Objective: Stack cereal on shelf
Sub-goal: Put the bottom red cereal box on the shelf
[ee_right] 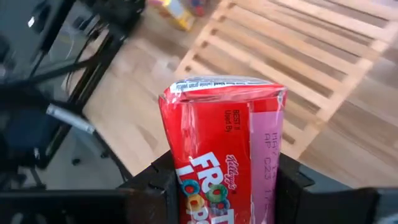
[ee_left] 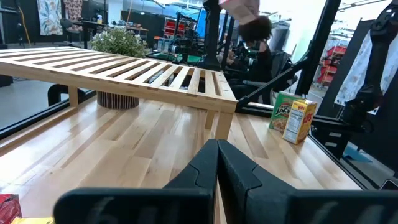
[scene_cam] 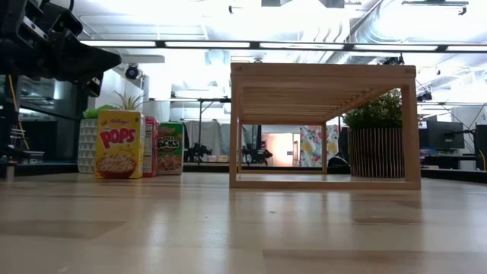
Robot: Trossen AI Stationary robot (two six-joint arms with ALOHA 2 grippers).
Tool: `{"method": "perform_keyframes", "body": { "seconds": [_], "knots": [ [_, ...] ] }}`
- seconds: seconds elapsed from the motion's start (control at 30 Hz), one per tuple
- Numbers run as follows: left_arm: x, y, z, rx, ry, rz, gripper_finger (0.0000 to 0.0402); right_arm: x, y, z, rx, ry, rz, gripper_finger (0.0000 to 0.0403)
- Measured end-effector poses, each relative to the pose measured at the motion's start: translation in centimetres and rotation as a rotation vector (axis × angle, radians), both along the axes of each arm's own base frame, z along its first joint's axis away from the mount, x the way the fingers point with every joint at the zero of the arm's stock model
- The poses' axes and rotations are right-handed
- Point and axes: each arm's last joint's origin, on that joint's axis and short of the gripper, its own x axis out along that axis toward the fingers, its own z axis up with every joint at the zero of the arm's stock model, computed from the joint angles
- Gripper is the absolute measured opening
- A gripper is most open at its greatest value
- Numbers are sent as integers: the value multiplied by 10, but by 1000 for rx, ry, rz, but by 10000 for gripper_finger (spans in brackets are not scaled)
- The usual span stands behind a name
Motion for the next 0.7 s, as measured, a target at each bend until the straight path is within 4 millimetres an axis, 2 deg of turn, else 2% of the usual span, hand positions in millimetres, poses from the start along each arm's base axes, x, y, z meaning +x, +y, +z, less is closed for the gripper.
{"method": "perform_keyframes", "body": {
  "seconds": [0.2,0.47,0.7],
  "knots": [
    [0,0,0,0,0,0,1,15,-14,-18,34,84,-100,147],
    [0,0,0,0,-1,0,1,25,-13,-51,67,215,-167,147],
    [0,0,0,0,-1,0,1,31,-15,-78,64,275,-340,147]
  ]
}}
